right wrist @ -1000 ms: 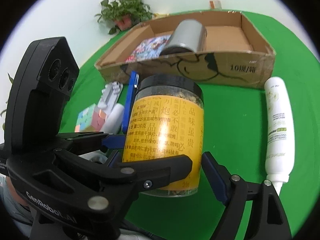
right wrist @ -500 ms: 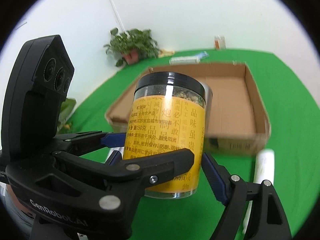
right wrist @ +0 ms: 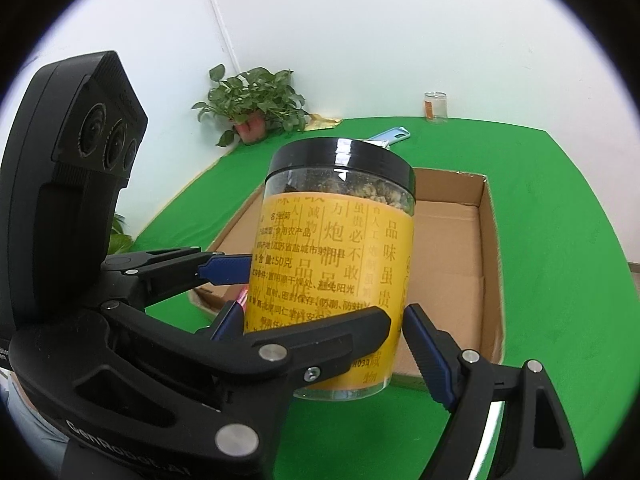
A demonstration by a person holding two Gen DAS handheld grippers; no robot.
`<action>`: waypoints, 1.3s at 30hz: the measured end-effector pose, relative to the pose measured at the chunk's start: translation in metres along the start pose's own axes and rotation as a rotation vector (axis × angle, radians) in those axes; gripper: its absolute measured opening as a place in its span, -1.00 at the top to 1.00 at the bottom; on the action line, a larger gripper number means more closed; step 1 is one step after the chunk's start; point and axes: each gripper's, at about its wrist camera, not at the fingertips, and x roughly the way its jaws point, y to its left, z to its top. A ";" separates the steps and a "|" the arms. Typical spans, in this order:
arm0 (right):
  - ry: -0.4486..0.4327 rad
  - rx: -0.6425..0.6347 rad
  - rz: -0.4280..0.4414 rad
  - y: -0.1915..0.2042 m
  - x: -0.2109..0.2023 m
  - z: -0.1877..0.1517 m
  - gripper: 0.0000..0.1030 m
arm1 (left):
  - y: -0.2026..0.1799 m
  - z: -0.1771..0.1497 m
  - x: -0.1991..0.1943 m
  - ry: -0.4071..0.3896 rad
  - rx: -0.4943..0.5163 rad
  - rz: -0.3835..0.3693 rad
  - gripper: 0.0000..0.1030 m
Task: Organize rigid objects
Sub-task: 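Lift the yellow-labelled jar and lower it into the box beside the canister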
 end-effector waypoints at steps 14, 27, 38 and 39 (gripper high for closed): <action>0.170 0.111 0.012 -0.058 0.067 -0.007 -0.57 | 0.038 0.004 0.111 0.174 -0.106 -0.028 -0.65; 0.254 0.137 0.012 -0.076 0.094 -0.015 -0.57 | 0.047 0.003 0.147 0.200 -0.142 0.021 -0.65; 0.231 0.212 0.042 -0.086 0.098 -0.025 -0.62 | 0.059 -0.021 0.093 0.046 -0.174 0.073 -0.62; 0.202 0.202 0.053 -0.083 0.090 -0.025 -0.66 | 0.058 -0.028 0.085 0.021 -0.162 0.085 -0.63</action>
